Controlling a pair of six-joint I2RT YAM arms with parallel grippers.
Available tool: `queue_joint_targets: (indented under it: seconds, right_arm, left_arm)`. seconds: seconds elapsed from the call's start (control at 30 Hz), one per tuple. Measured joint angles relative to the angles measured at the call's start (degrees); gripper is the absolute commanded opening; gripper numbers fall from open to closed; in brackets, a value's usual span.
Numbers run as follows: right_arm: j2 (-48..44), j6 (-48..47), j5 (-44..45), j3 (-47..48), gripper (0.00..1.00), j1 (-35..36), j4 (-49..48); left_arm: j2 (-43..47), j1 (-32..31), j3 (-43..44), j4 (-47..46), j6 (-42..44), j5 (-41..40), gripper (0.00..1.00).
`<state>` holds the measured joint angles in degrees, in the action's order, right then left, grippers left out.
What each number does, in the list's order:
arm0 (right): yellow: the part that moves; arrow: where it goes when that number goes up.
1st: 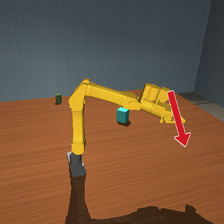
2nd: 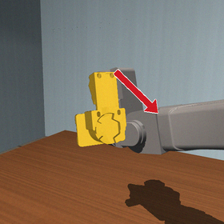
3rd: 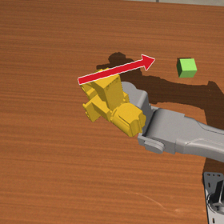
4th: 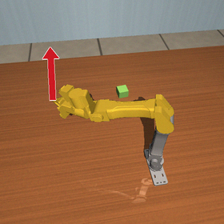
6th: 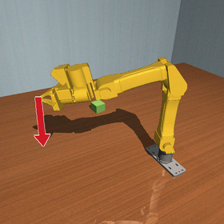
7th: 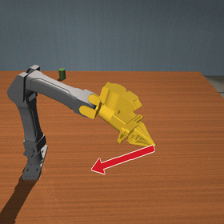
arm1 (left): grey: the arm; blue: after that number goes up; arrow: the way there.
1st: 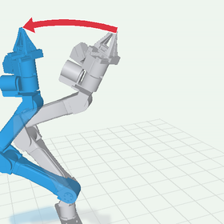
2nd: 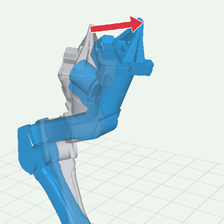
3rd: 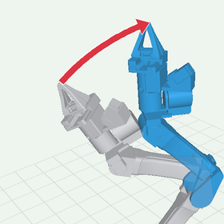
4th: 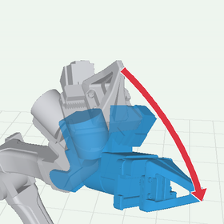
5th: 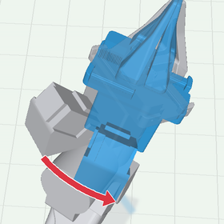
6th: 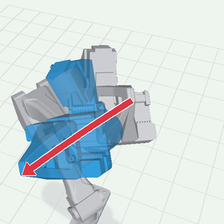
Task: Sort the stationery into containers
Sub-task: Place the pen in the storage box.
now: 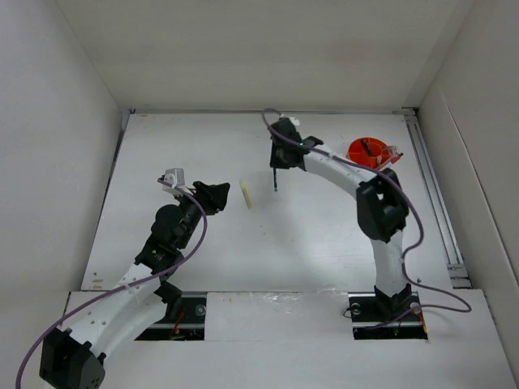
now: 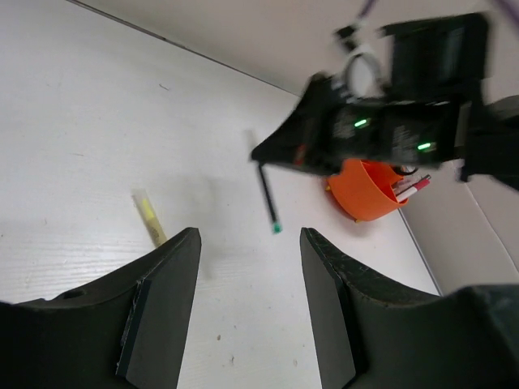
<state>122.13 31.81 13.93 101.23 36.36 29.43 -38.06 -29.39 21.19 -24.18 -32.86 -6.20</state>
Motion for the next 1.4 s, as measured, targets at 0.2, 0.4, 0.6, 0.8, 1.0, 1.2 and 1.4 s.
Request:
queue_joint_targets:
  seconds: [0.2,0.4,0.6,0.8,1.0,1.2,1.4]
  right_arm:
    - [-20.1,3.9,2.6,-9.7,0.00,-9.4,-8.9]
    - [-33.1,9.6,12.1,-20.2,0.00,-23.8,-17.2]
    - [-34.3,16.1,16.1,-29.5,0.00,-35.7,-19.8]
    - [-34.4,19.9,17.7,-32.8,0.00,-41.4,-20.6]
    - [-35.3,20.9,20.0,-33.9,0.00,-41.6,-23.0]
    - [-34.8,20.5,24.6,-34.8,0.00,-41.4,-23.6]
    - [-34.5,18.3,34.0,-34.7,0.00,-37.2,-23.8]
  left_arm:
    - [0.0,0.0,0.0,0.0,0.0,0.0,0.48]
    - [0.0,0.0,0.0,0.0,0.0,0.2,0.48]
    - [0.0,0.0,0.0,0.0,0.0,0.3,0.48]
    - [0.0,0.0,0.0,0.0,0.0,0.8,0.48]
    - [0.0,0.0,0.0,0.0,0.0,1.0,0.48]
    - [0.0,0.0,0.0,0.0,0.0,1.2,0.48]
    - [0.0,0.0,0.0,0.0,0.0,1.2,0.48]
